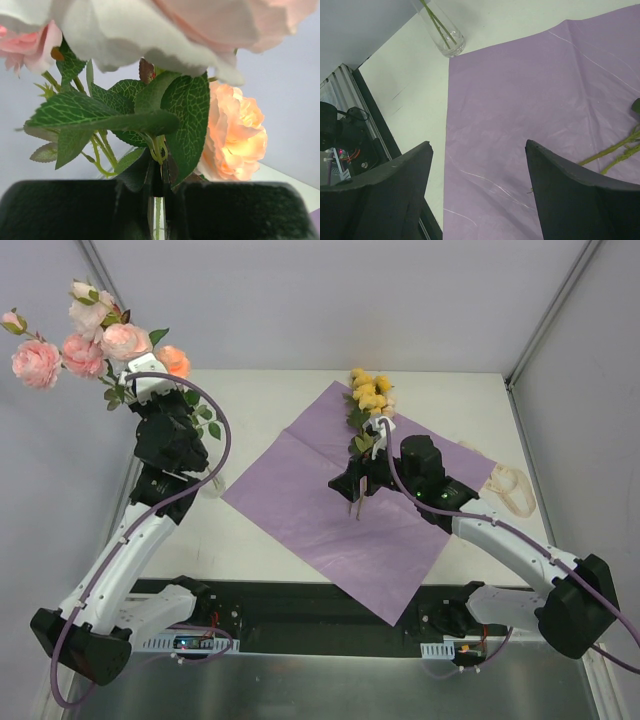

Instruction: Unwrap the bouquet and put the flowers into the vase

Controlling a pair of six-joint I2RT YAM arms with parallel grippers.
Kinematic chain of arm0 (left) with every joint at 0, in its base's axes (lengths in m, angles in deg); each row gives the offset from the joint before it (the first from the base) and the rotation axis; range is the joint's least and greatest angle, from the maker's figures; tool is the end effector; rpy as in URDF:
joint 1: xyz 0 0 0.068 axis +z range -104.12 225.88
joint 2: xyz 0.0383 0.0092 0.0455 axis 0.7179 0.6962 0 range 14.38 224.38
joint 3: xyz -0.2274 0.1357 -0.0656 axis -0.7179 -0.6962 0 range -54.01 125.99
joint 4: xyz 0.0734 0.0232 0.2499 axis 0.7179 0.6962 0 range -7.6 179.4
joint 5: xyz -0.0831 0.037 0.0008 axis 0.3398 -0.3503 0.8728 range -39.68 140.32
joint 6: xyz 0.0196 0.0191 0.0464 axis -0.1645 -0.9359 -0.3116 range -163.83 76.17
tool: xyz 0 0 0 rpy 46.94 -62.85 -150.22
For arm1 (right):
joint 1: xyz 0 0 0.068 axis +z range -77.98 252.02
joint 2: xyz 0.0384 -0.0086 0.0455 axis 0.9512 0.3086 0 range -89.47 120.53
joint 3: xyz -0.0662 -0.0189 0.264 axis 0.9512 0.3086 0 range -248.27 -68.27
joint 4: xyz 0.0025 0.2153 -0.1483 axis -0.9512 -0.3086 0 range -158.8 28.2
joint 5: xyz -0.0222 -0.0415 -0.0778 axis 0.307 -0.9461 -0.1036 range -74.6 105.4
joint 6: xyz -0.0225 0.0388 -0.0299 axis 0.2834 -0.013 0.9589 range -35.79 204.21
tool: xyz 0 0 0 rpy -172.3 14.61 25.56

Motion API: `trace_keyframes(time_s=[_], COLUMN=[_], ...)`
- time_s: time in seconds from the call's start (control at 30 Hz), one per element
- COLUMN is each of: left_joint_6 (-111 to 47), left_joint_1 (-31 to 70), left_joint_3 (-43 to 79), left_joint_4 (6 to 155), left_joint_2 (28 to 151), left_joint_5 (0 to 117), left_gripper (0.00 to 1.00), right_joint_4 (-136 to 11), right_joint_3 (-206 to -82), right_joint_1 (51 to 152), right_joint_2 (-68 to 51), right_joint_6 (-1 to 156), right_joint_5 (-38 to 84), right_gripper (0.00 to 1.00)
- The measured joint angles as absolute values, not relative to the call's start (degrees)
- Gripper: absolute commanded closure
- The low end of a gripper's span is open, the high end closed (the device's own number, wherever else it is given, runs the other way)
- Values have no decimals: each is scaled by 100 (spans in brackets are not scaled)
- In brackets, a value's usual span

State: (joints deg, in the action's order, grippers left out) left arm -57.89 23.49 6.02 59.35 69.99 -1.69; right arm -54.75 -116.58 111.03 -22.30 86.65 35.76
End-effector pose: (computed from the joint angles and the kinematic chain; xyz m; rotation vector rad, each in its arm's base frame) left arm 0.1917 -0.0486 0.4543 -0.4534 1.2095 0.3696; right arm 0.2050 0.1820 0.3124 -0.8880 1.6005 0.7703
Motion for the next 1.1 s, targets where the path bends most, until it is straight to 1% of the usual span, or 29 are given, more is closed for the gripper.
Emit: trace_keyframes(time_s=[0.4, 0.57, 0.63, 0.77, 0.8, 0.87, 0.9, 0.97, 1.03, 1.1], left_joint_6=[-5361, -5260, -5208, -5131, -5101, -5055, -5024, -4948, -4821, -4701], left_joint_1=[2351, 2384, 2388, 2423, 2423, 2423, 2423, 2423, 2423, 2423], left_joint_3=[664, 659, 646, 563, 530, 476, 447, 406, 399, 392], left_joint_4=[6248, 6279, 6296, 6329, 6340, 6394, 6440, 6596, 6775, 6980], left_joint_2=[7257, 7268, 7279, 7279, 7273, 7249, 7218, 7141, 7036, 6886], left_joint_5=[-580, -599, -619, -637, -634, -630, -617, -567, -512, -372], left_gripper=[100, 85, 82, 68, 62, 55, 47, 39, 21, 11], right_joint_4=[-5475, -5475, -5475, -5473, -5473, -5473, -5475, -5473, -5470, -5470], right_joint_3=[-11658, -11658, -11658, -11658, -11658, -11658, -11658, -11658, -11658, -11658], right_joint_1=[11103, 11103, 11103, 11103, 11103, 11103, 11103, 11103, 11103, 11103], right_joint_2=[-2175, -2140, -2133, -2131, -2129, -2127, -2125, -2122, -2116, -2105], right_joint_6=[8658, 8645, 8641, 8639, 8639, 8639, 8639, 8639, 8637, 8637], right_joint_5=[3578, 3582, 3582, 3582, 3582, 3582, 3582, 3582, 3585, 3585], right_gripper=[22, 22, 22, 22, 22, 22, 22, 22, 22, 22])
